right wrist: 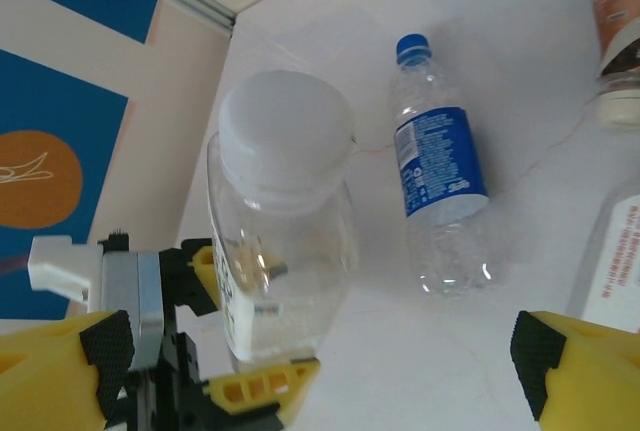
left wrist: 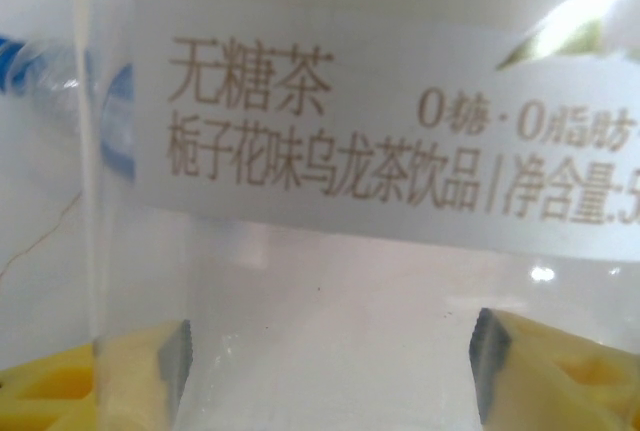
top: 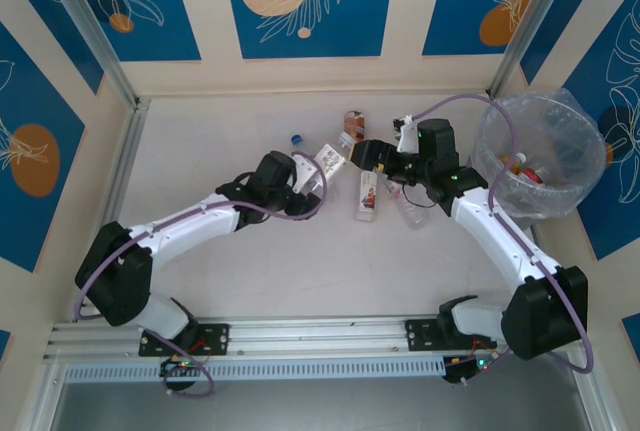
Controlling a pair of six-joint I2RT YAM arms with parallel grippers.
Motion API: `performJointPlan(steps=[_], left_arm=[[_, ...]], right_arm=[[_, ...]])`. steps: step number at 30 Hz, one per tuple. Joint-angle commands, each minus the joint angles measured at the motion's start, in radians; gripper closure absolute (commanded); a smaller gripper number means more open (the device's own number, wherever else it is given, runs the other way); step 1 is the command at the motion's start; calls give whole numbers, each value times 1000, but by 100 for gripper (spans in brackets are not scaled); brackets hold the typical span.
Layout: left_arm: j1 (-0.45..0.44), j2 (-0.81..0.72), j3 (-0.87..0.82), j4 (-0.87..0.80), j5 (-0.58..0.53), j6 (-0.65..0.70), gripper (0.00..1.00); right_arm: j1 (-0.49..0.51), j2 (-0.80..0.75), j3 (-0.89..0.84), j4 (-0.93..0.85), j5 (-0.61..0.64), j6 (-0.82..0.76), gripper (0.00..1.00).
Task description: Put the plastic bottles in the bin
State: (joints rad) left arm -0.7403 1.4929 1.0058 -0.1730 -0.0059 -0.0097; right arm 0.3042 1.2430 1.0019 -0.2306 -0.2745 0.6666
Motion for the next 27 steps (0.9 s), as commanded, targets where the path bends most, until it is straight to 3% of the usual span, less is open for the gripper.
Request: performJointPlan(steps=[1,7,11,14,27], left_arm=[[-31,-19,10,64,34,48,31],[-58,10,43,71,71,61,31],[-58,20,36,107,83,47,30],[-59,23,34,126,107,42,30],[-70,26,58,139,122,-8,29]], right_arm=[[-1,8,58,30,-55,43,0],[-3,24,51,84,-31,104,7],[-8,19,23,112,16,135,23],[-8,19,17,132,18,130,30],[29,28,-22,253,147,143,37]])
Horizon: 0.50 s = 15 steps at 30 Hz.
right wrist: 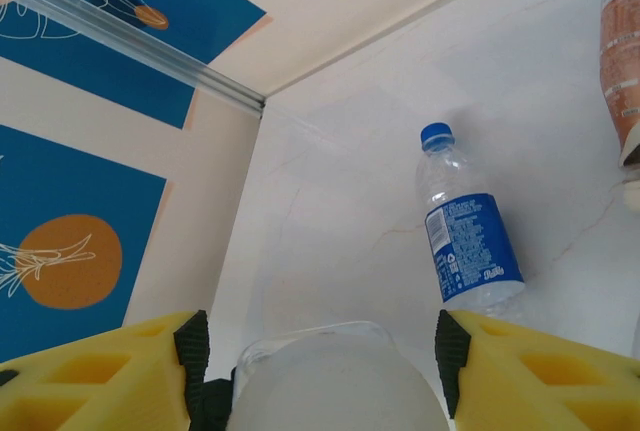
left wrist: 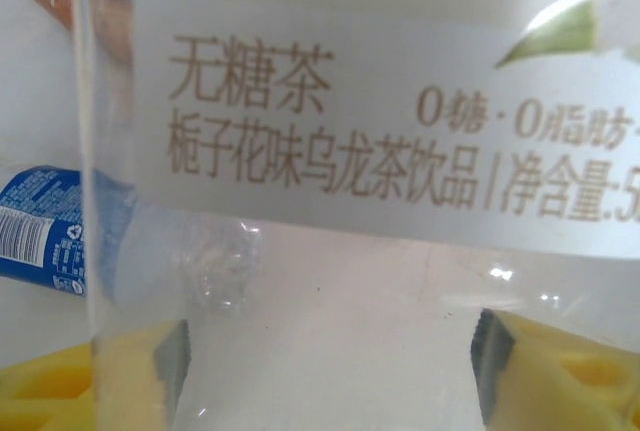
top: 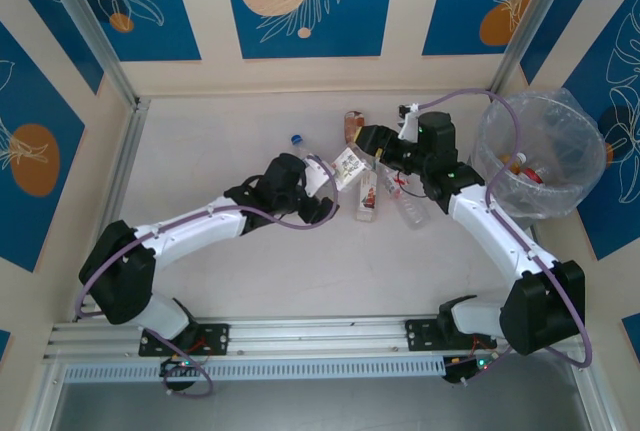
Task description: Put the plastic bottles in the bin
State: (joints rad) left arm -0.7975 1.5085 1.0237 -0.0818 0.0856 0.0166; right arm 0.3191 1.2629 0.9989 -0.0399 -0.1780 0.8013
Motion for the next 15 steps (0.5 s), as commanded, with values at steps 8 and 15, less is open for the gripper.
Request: performJointPlan(steps=[8,15], left_arm=[[-15,42,59,68,43,-120,28],[-16,57,80,48,43,-113,27]], right_arm=[[27,9,-62,127,57,26,42],[28,19,-57,107,48,3,46]])
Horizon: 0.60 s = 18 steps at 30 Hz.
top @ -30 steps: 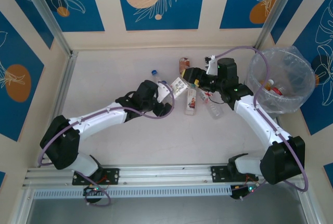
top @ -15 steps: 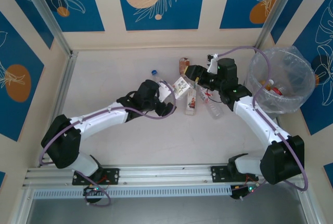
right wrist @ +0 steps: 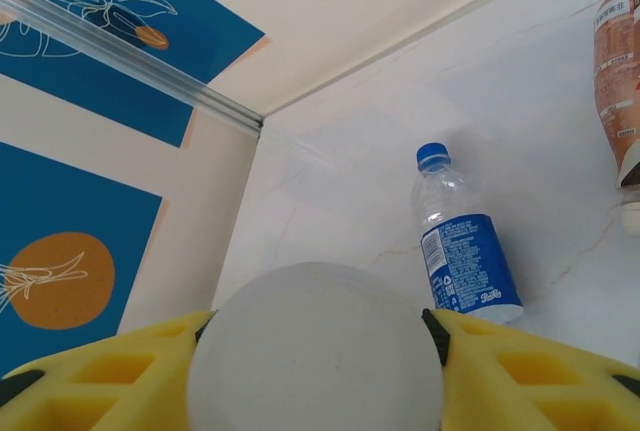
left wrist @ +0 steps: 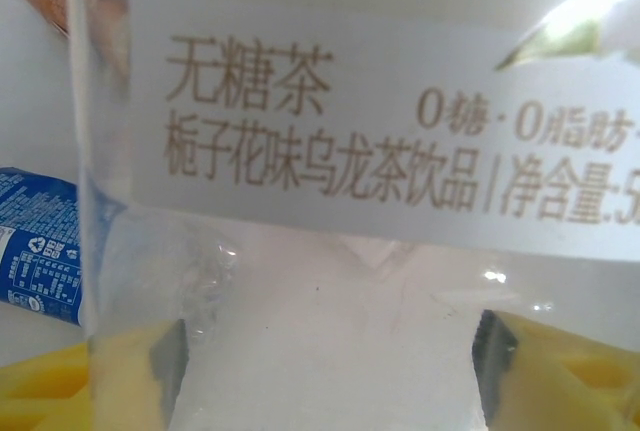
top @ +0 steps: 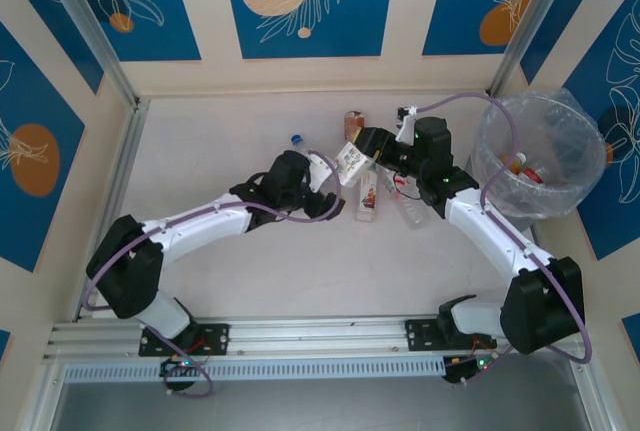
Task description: Put the plastic bottles in the bin
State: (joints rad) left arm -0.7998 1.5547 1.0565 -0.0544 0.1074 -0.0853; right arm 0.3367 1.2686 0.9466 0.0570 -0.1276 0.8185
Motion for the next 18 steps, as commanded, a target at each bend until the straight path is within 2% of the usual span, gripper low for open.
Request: performJointPlan(steps=[1,9,14,18], left_arm=[[-13,13,51,18,24,-10,27],[-13,17,65,2,40,-7,25],[-13,13,64,35,43,-40,23],[-12,14,66,56,43,-56,15]], right_arm=[[10,15,-4,9,-4,-16,48],[10,30,13,-12,-2,-37,54],[10,32,54,-70,-4,-87,62],[3,25,86,-119,6,-118,63]])
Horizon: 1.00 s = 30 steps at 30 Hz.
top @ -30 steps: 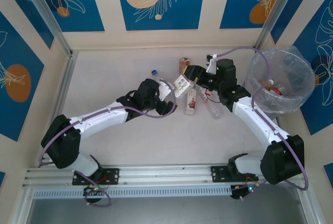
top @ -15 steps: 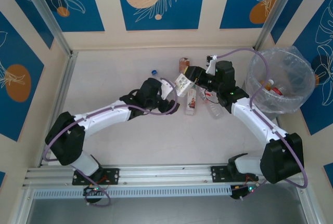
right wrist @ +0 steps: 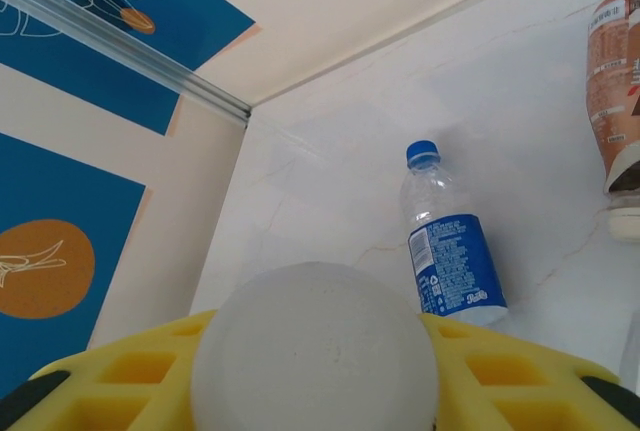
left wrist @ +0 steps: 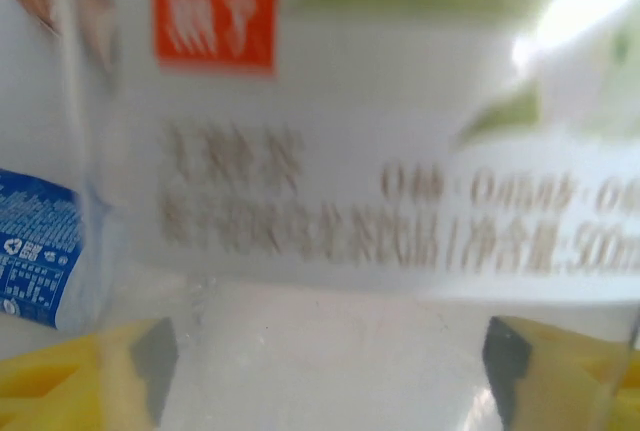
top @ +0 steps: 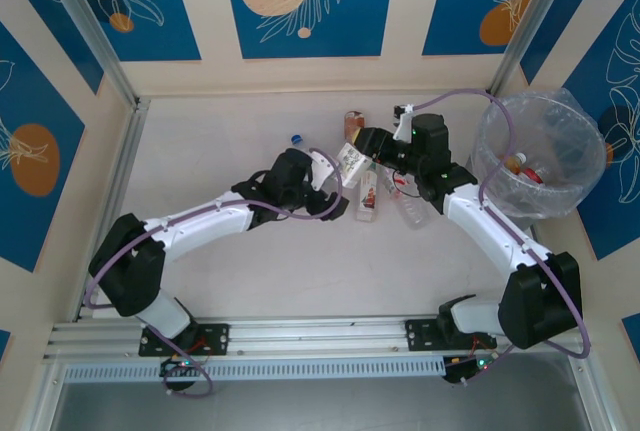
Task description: Put the plastic bottles in the bin
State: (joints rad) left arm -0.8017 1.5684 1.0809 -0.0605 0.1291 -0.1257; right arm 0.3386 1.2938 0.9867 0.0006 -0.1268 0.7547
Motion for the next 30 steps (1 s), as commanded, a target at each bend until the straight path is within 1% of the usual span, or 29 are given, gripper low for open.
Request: performJointPlan(steps=[1,7,10,13,15,19,21,26,30], left_arm=[[-12,-4,41,64,33,-18,13],[-8,-53,17,94,104,-4,1],[-7,-90,-23,141,120,2,1],[0,-122,-56,182,100,-14,1],[4,-136,-72,199,48,-27,1],[3,-135,-70,164,-225,-73,1],[4,-128,-73,159,-291,-80,1],[4,-101,-64,137,-366,-110,1],[4,-79,-53,134,-379,-119,1]], right_arm=[[-1,-4,55,-77,4,-61,63],[-24,-32,70,-100,1,-85,65],[-42,-52,73,-116,15,-102,65],[-64,-86,80,-147,43,-130,65],[-81,-115,91,-179,72,-150,65],[-133,-191,117,-244,110,-206,65],[-170,-229,131,-269,117,-229,65],[-269,-311,174,-319,128,-272,65],[-328,-359,207,-343,159,-315,65]])
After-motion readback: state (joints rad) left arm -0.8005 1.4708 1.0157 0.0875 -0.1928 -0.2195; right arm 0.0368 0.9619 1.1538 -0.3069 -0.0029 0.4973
